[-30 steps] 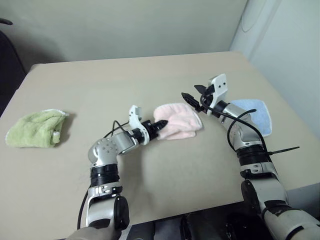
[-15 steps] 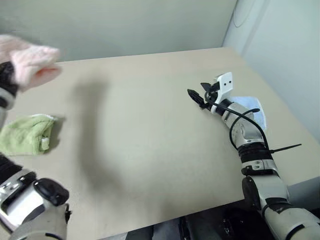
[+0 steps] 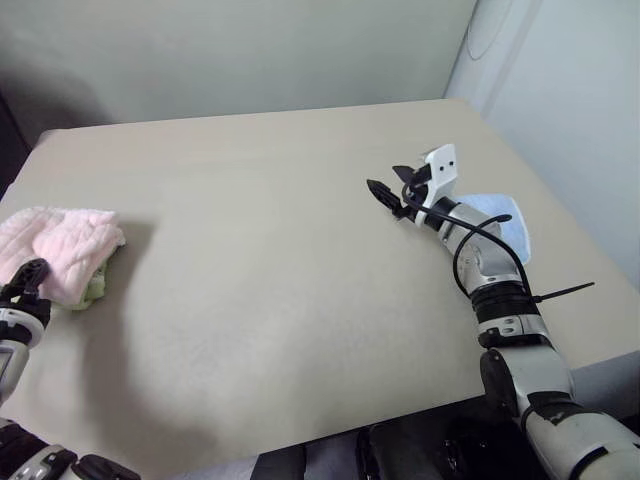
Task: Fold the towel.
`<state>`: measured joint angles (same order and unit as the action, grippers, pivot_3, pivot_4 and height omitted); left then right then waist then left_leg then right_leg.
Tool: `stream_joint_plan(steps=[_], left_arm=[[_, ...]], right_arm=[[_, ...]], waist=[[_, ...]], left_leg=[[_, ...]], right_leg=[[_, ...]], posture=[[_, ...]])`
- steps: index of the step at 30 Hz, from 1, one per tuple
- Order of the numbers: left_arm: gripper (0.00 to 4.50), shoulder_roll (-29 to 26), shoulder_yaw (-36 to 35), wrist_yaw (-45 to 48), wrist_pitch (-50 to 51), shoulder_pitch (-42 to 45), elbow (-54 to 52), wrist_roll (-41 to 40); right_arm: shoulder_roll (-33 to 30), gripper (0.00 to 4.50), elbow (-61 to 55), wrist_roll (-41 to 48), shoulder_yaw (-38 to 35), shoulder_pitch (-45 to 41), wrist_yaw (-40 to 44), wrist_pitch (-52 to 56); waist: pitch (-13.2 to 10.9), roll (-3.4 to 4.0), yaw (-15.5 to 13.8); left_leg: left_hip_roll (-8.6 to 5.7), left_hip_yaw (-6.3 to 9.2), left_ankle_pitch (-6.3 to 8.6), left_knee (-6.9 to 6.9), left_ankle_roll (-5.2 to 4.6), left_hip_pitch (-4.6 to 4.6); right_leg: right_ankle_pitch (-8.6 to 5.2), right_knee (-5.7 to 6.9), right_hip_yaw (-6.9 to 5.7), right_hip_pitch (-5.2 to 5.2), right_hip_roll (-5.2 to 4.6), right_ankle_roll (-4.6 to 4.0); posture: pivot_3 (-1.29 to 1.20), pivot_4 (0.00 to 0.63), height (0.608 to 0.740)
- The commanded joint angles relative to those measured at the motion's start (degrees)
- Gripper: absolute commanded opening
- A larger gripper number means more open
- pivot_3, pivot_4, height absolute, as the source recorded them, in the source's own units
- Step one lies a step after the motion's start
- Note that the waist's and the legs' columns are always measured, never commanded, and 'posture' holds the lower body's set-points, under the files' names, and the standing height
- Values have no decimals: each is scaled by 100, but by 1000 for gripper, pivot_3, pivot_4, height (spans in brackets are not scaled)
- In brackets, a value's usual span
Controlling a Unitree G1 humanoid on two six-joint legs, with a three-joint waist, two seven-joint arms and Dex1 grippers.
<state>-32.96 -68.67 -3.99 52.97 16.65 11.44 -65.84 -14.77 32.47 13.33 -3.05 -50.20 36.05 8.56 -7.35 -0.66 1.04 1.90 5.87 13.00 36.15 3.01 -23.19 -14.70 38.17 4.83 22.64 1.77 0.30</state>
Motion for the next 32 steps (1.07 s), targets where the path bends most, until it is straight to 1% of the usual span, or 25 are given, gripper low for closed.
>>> stream_joint_plan(steps=[1, 3, 4, 8, 11, 15, 16, 17, 19, 21, 24, 27, 29, 32], left_arm=[[3768, -87, -125, 73, -46, -257, -419, -384], [4371, -75, -188, 95, 5, -515, -573, -610], [4470, -61, -262, 103, -9, -660, -637, -746], [4470, 65, -473, 294, -58, -1484, -965, -1187], [4470, 353, -837, 649, -382, -2078, -1225, -1592], [4470, 602, -1319, 1115, -1112, -2385, -1700, -2069], [4470, 614, -1342, 1202, -1278, -2406, -1940, -2110], [4470, 607, -1298, 1241, -1410, -2431, -2138, -2091], [4470, 471, -826, 1237, -1528, -2567, -2685, -1650], [4470, 245, -98, 1397, -1614, -2745, -3339, -950], [4470, -26, 724, 1711, -1774, -2949, -3956, -248], [4470, -411, 1877, 2144, -1919, -3204, -4576, 820], [4470, -554, 2721, 2383, -2048, -3216, -4719, 1419], [4470, -455, 3267, 2526, -2245, -3076, -4627, 1798]], right_arm=[[-26, 3738, -105, -3, -26, -160, 46, -107], [-13, 3738, -105, 7, -27, -154, 50, -89], [-7, 3738, -103, 8, -23, -148, 53, -81], [18, 3738, -87, 8, -6, -138, 70, -68], [42, 3738, -7, 0, 14, -191, 106, -76], [73, 3738, 187, -21, 44, -324, 179, -121], [59, 3738, 255, -23, 44, -370, 214, -134], [39, 3738, 312, -20, 38, -411, 248, -139], [-54, 3738, 450, 17, 7, -512, 400, -108], [-188, 3738, 512, 38, 0, -532, 622, -67], [-331, 3738, 424, 59, -10, -451, 803, 7], [-613, 3738, 176, 157, -89, -289, 970, 356], [-934, 3738, -208, 226, -55, 0, 1272, 709], [-1247, 3738, -793, 351, -36, 369, 1535, 1161]], waist=[[0, 0, 2], [0, 0, 8], [0, 0, 15], [0, 0, 60], [0, 0, 67], [0, -9, 57], [-1, -14, 43], [-2, -18, 23], [-4, -15, -27], [-4, -15, -86], [-6, -12, -104], [-4, -15, -86], [-6, -11, -80], [-6, -11, -82]], left_leg=[[0, -1, 0, -1, 1, 0], [0, -2, 0, -3, 2, 0], [0, -2, 0, -5, 2, 0], [3, -5, 1, -9, 4, 0], [5, -7, 2, -10, 2, 0], [7, -6, 4, -7, -1, 0], [7, -5, 9, -6, -9, 1], [7, -3, 25, -3, -37, 0], [6, 0, 30, 5, -46, 2], [5, 1, 30, 14, -51, 3], [2, 4, 32, 36, -52, 3], [3, 1, 31, 37, -49, 4], [3, -3, 30, 35, -38, 4], [4, -3, 27, 26, -21, 5]], right_leg=[[0, -1, 0, 0, 0, 0], [0, -4, 0, 1, 0, 0], [0, -7, 0, 1, 0, 0], [-1, -7, 2, 3, 3, -1], [-1, -8, 4, 3, 4, -1], [-3, -5, 3, 2, 6, -5], [-3, -2, 3, 2, 7, -5], [-4, 0, 2, 1, 8, -6], [-3, 1, 0, -6, 8, -5], [-3, 1, -1, -14, 7, -5], [-3, 0, -2, -21, 5, -5], [-1, 0, -2, -21, 5, -4], [-1, -2, -1, -20, 5, -3], [-1, -3, -2, -17, 5, -4]], posture=[[0, 150, 740], [0, 150, 740], [0, 150, 740], [0, 150, 740], [0, 150, 740], [0, 150, 740], [0, 150, 740], [0, 150, 740], [0, 150, 740], [0, 150, 740], [0, 150, 740], [0, 150, 740], [0, 150, 740], [0, 150, 740]])
